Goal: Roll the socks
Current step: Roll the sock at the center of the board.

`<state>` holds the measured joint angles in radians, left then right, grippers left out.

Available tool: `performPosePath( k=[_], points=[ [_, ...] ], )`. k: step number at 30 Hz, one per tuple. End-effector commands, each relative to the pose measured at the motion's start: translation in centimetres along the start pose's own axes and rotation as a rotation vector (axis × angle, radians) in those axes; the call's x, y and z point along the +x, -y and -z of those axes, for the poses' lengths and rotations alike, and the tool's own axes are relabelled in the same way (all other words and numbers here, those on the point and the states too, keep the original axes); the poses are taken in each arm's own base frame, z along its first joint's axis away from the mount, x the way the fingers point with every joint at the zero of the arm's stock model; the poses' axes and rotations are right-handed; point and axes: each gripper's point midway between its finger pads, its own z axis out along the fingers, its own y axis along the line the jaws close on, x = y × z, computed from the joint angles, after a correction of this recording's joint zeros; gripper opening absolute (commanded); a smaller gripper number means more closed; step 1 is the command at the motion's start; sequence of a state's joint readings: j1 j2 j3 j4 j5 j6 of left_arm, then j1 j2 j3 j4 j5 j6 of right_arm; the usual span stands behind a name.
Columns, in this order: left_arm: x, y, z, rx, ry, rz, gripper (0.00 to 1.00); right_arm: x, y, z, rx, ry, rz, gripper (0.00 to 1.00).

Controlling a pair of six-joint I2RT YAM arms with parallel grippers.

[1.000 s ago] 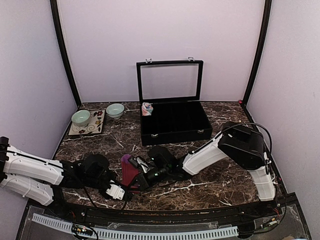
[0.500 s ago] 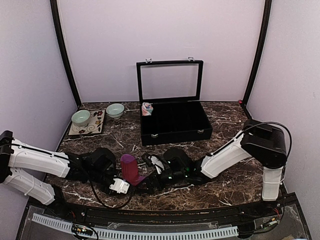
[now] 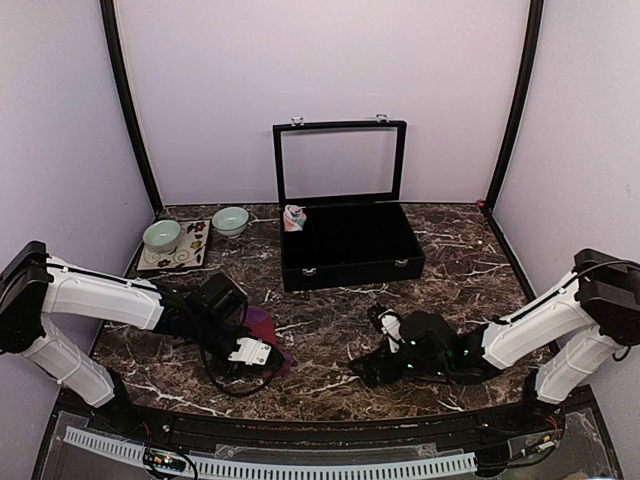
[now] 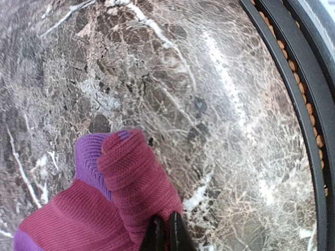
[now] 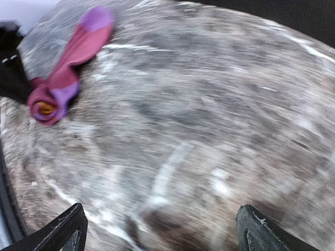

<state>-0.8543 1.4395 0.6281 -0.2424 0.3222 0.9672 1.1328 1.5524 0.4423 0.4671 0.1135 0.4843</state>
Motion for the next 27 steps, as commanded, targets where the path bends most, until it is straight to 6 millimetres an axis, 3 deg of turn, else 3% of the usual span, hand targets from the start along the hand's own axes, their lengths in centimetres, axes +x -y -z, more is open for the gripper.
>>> performPosePath(
  k=[1,4,6,8,10,11,13,16,19,21,27],
  points=[
    [4.8,4.2,-1.1,0.262,-0.189,0.221,0.02,-5.7,4.1,4.2,0.248,0.281,-0.043,1.00],
    [4.9,3.8,-1.4,0.296,-0.197,0.238,0.00,-10.0,5.0,8.8,0.300,0.508,-0.105,0.99],
    [4.7,3.5,-1.4,0.294,-0.186,0.245,0.00,-11.2,5.3,10.8,0.285,0.609,-0.174,0.99],
    [4.6,3.6,-1.4,0.314,-0.185,0.254,0.00,-11.8,4.9,11.5,0.241,0.656,-0.150,0.99],
    [4.5,3.7,-1.4,0.350,-0.189,0.281,0.00,-12.6,2.2,10.6,0.170,0.614,0.044,0.99],
    [4.4,3.7,-1.4,0.367,-0.184,0.295,0.00,-12.1,1.0,9.6,0.158,0.558,0.137,0.99],
    [4.1,3.5,-1.4,0.400,-0.168,0.319,0.00,-10.2,-1.7,7.5,0.104,0.463,0.352,0.97],
    [3.9,4.0,-1.3,0.493,-0.160,0.375,0.00,-7.2,-6.4,4.7,-0.054,0.335,0.621,0.85],
    [3.6,4.9,-0.9,0.570,-0.119,0.418,0.00,-5.5,-9.8,2.1,-0.177,0.238,0.738,0.72],
    [3.6,5.3,-0.9,0.591,-0.117,0.430,0.00,-5.1,-12.1,1.0,-0.252,0.213,0.806,0.70],
    [4.7,6.0,-1.1,0.619,-0.154,0.476,0.01,-4.8,-16.4,-3.2,-0.365,0.167,0.985,0.65]
  ],
)
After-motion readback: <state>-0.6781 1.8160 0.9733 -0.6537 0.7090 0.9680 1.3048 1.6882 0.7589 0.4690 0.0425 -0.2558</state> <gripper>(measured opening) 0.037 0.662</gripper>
